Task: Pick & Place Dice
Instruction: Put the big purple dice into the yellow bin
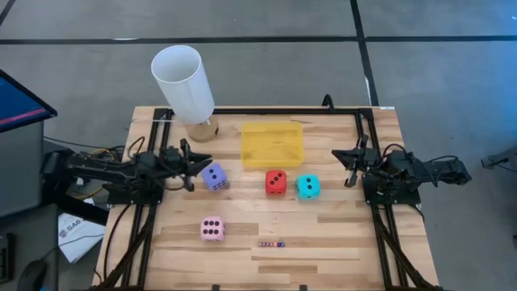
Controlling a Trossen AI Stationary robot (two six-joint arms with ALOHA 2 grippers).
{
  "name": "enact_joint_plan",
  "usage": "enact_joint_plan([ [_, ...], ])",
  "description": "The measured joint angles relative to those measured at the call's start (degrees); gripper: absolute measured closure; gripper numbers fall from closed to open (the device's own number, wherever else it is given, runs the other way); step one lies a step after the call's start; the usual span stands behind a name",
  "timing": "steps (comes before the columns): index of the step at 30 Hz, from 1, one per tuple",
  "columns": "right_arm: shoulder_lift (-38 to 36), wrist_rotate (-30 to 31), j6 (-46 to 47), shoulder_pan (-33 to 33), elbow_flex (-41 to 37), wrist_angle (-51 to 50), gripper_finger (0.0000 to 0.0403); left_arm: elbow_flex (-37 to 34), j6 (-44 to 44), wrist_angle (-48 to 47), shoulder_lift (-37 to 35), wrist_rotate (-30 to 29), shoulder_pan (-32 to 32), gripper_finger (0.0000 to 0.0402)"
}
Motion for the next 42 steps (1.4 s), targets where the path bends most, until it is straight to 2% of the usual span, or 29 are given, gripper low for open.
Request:
enact_joint_plan([
  [4, 0.0, 0.0, 0.0, -0.02, 0.0, 0.02, 0.04, 4.61, 1.3, -0.32, 9.02, -1.91, 0.0, 0.0369],
  [8, 0.0, 0.0, -0.01, -0.04, 0.0, 0.02, 0.04, 9.58, 1.26, -6.2, 15.92, -2.16, 0.02, 0.0396],
  [12, 0.0, 0.0, -0.02, -0.03, 0.0, 0.04, 0.04, 14.27, 0.7, -11.26, 20.31, -2.37, 0.02, 0.0398],
  [22, 0.0, 0.0, -0.17, -0.02, 0.02, 0.04, 0.04, 26.34, -7.94, -36.99, 21.36, -2.37, 0.04, 0.0401],
  [27, 0.0, 0.74, -1.56, -0.02, 0.02, 0.07, 0.04, 29.24, -12.8, -45.09, 21.36, -2.35, 0.04, 0.0401],
  [33, 0.0, 5.31, -3.19, -0.02, 0.07, 0.11, 0.04, 32.32, -19.97, -53.84, 21.67, -2.34, -0.09, 0.0401],
  [42, 0.0, 5.97, -3.17, 0.0, 0.07, 0.26, 0.04, 37.93, -24.44, -65.11, 27.67, -3.46, -2.24, 0.0401],
])
